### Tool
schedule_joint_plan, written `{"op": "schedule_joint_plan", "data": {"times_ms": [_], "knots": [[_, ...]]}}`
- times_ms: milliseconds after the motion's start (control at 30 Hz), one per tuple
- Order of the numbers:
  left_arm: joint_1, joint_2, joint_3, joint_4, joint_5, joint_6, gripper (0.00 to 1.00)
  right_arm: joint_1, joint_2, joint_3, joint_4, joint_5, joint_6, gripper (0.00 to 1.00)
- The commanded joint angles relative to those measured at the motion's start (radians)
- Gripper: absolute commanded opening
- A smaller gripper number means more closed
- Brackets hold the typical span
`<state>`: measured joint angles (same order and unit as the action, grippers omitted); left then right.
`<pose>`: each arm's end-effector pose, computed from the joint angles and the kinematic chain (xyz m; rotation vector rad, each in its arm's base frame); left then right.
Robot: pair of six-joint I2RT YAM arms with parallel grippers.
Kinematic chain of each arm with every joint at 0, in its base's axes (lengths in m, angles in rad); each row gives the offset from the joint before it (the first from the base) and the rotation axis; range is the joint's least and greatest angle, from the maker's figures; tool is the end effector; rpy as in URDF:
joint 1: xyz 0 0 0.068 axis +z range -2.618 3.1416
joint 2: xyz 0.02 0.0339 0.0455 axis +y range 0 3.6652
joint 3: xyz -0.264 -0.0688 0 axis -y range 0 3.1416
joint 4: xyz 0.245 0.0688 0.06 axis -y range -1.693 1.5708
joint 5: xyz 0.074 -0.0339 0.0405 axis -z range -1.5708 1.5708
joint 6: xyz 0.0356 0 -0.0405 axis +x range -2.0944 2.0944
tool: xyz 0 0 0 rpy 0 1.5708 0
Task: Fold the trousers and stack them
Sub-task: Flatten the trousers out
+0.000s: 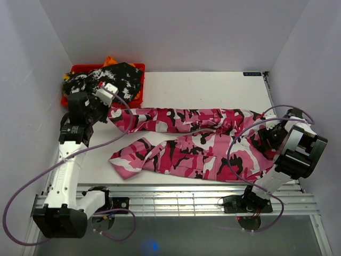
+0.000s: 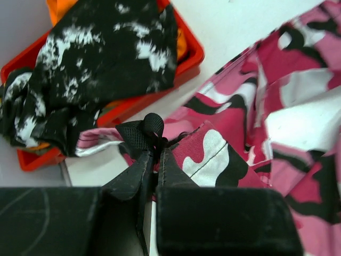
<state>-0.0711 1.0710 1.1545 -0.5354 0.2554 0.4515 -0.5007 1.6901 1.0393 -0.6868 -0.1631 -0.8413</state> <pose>0.2290 -0.0253 0.3781 0.6722 1.8911 -0.0154 0.2729 -0.1427 0.1688 -0.5114 2.8122 -0.0252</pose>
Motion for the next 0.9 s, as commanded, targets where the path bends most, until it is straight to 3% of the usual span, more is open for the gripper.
{"op": "schedule_joint_plan", "data": {"times_ms": [0, 133, 333, 533, 567, 600, 700, 733, 800, 833, 867], "knots": [[0.127, -0.113, -0.133, 0.130, 0.177, 0.182, 0.00, 0.001, -0.012, 0.002, 0.038, 0.059, -0.102, 0.67], [0.356, -0.076, -0.207, 0.169, 0.306, 0.248, 0.00, 0.001, -0.010, 0.002, 0.032, 0.076, -0.157, 0.67], [0.597, 0.064, -0.193, 0.336, 0.462, 0.260, 0.00, 0.001, -0.043, -0.036, 0.044, 0.102, -0.301, 0.68], [0.630, 0.239, -0.148, 0.412, 0.530, 0.227, 0.00, 0.040, -0.036, -0.019, -0.043, 0.031, -0.352, 0.69], [0.630, 0.256, -0.147, 0.454, 0.533, 0.210, 0.06, 0.054, -0.038, -0.018, -0.045, 0.027, -0.348, 0.70], [0.630, 0.292, -0.144, 0.474, 0.522, 0.166, 0.25, 0.086, -0.038, -0.015, -0.045, 0.025, -0.329, 0.72], [0.631, 0.349, -0.083, 0.502, 0.475, 0.096, 0.43, 0.149, -0.033, 0.019, -0.059, 0.016, -0.273, 0.77], [0.646, 0.349, -0.040, 0.471, 0.482, 0.073, 0.52, 0.162, -0.027, 0.037, -0.068, 0.011, -0.257, 0.79], [0.656, 0.331, 0.013, 0.373, 0.521, 0.100, 0.59, 0.174, -0.020, 0.108, -0.117, -0.027, -0.216, 0.86], [0.656, 0.323, 0.043, 0.245, 0.539, 0.137, 0.97, 0.174, -0.018, 0.134, -0.138, -0.044, -0.206, 0.87], [0.656, 0.323, 0.106, 0.174, 0.553, 0.165, 0.98, 0.172, -0.018, 0.158, -0.157, -0.065, -0.197, 0.88]]}}
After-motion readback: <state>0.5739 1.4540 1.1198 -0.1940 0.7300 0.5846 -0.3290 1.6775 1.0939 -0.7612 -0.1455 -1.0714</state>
